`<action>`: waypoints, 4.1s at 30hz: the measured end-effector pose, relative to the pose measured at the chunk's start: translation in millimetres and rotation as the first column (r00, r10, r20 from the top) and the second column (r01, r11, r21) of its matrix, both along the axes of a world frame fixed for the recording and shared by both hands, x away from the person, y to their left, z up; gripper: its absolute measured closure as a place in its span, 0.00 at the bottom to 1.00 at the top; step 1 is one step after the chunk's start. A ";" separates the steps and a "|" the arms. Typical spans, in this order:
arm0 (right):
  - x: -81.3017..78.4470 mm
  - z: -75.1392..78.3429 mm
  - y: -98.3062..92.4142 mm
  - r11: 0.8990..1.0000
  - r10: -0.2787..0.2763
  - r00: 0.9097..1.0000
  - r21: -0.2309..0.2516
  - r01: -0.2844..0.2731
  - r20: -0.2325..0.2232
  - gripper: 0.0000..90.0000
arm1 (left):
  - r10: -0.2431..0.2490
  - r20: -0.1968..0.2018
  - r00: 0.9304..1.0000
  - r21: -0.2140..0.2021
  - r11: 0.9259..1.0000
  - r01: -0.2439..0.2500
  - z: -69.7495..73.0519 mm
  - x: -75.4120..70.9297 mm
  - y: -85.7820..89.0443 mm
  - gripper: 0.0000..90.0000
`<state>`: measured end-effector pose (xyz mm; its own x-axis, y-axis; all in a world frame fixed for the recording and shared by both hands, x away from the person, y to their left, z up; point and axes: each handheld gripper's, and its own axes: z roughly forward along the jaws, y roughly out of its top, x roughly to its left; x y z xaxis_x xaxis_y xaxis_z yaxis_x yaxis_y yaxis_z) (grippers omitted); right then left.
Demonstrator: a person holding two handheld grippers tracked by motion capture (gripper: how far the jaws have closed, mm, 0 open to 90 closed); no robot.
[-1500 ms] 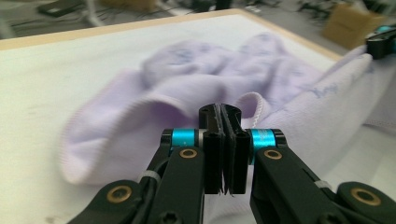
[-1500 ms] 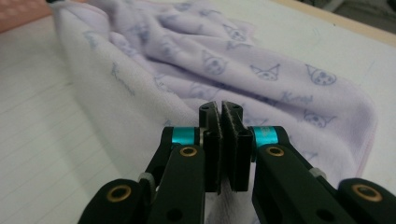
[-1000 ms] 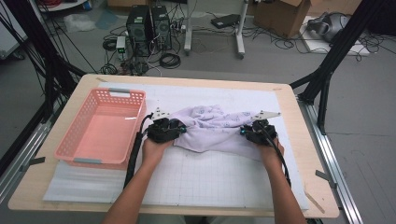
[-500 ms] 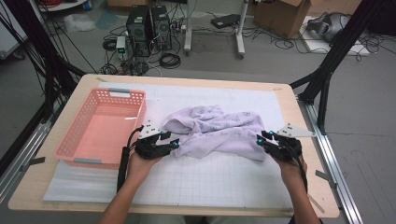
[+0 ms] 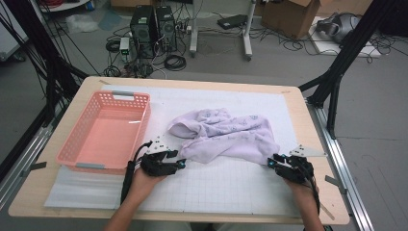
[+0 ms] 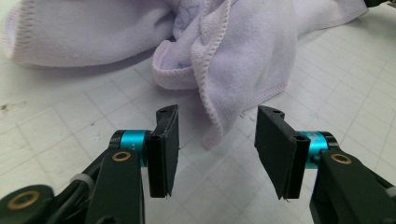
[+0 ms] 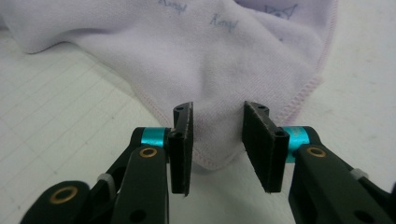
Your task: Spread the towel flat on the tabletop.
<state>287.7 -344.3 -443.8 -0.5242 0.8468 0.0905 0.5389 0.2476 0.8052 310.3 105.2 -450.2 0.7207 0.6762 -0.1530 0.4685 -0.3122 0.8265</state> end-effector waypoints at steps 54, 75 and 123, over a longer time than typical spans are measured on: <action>-119.1 21.8 -5.1 1.000 -0.024 0.999 0.000 0.024 0.047 0.64 | 0.058 -0.028 0.998 -0.118 0.991 -0.061 13.2 -98.7 34.2 0.47; -26.1 -7.3 21.8 0.998 -0.021 0.999 -0.058 0.019 -0.042 0.91 | 0.109 -0.048 0.993 0.063 0.992 -0.106 0.3 -33.9 -1.0 0.97; 44.2 7.7 13.0 0.991 -0.130 0.989 -0.026 0.131 0.064 0.78 | 0.374 -0.079 0.924 -0.005 0.927 -0.375 8.6 35.5 -4.1 0.61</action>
<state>331.9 -331.4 -436.1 -0.4128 0.9101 0.0347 0.5172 0.2029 0.8315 345.8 101.0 -441.5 0.4014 0.8908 -0.2128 0.6090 -0.0861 0.7884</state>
